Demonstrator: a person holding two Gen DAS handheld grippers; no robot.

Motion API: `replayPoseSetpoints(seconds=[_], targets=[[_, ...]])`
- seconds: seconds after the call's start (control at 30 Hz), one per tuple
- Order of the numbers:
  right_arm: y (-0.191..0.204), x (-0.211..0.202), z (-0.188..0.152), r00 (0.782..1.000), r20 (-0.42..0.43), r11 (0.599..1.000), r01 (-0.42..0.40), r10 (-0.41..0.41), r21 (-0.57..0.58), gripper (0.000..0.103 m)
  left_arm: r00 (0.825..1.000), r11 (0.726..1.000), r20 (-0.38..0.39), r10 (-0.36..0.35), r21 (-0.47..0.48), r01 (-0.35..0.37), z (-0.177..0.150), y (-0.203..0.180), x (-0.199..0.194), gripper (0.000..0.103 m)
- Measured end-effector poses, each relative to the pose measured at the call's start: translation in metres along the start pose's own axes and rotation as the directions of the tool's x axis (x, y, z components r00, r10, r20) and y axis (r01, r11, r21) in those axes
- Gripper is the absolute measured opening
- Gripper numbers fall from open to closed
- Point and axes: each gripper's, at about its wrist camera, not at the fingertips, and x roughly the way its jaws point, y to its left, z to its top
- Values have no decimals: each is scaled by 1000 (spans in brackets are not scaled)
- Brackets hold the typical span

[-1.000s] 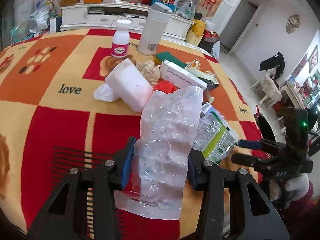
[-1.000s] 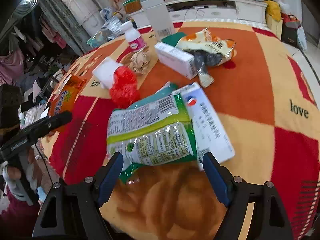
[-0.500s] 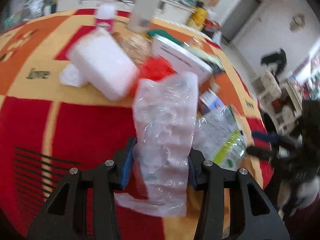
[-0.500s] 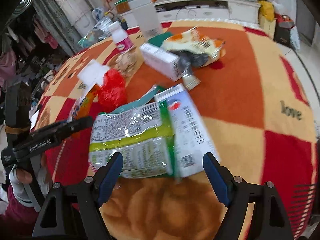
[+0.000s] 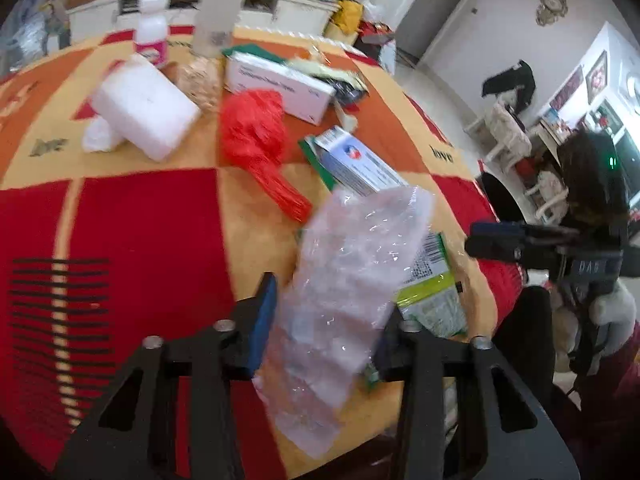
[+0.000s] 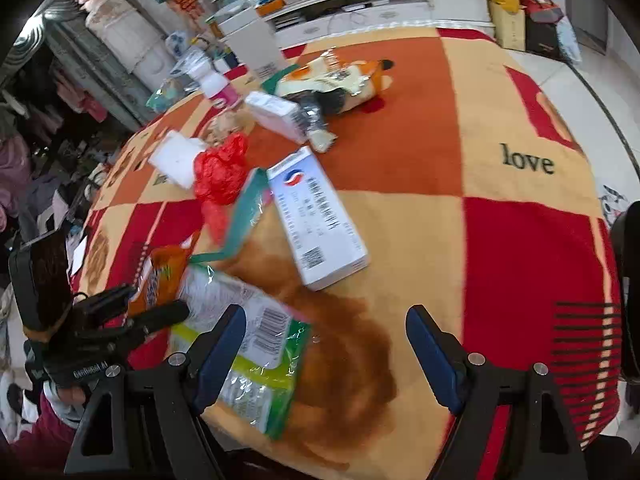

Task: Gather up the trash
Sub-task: 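Grasp the clear plastic bag with left tool while right tool grasps the white pill box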

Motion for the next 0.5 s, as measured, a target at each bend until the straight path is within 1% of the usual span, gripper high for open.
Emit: replayPoseSetpoints(seconds=[0.1, 0.2, 0.27, 0.33, 0.43, 0.5], targets=[[9, 4, -2, 1000, -9, 999, -23, 23, -32, 80, 998, 999, 29, 48, -17, -47, 0, 9, -13, 36], [13, 9, 3, 1000, 6, 999, -7, 7, -51, 80, 996, 995, 39, 83, -53, -80, 3, 22, -18, 35], [13, 13, 13, 999, 41, 998, 24, -21, -65, 80, 995, 993, 45, 91, -81, -87, 5, 29, -20, 35], [16, 22, 28, 995, 76, 992, 79, -72, -95, 80, 994, 992, 53, 90, -95, -85, 7, 30, -23, 35], [21, 49, 46, 990, 59, 979, 133, -126, -155, 80, 994, 993, 65, 87, -87, -81, 11, 25, -23, 35], [24, 71, 53, 984, 46, 965, 178, -173, -191, 74, 994, 994, 64, 87, -71, -83, 14, 18, -18, 35]])
